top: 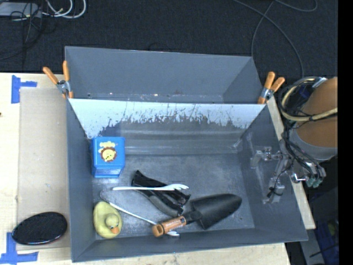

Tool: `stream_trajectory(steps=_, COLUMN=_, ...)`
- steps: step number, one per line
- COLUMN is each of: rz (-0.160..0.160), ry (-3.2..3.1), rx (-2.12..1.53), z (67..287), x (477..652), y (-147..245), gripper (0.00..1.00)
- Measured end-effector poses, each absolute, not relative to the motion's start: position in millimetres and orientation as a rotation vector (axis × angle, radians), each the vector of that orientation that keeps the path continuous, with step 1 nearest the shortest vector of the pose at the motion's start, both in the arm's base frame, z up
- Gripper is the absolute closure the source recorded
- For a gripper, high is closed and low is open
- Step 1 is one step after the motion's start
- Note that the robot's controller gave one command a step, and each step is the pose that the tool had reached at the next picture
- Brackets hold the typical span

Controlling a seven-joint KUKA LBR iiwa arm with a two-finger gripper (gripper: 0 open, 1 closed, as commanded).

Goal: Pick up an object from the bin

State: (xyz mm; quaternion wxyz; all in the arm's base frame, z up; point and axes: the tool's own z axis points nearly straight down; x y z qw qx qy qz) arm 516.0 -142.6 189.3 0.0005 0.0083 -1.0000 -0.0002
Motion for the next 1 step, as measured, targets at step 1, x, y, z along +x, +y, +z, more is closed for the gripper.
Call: stream_trajectory(steps=1, rz=-0.001, ry=-3.142, rx=0.028, z=140.9, x=529.4, y=-107.8, gripper=0.00)
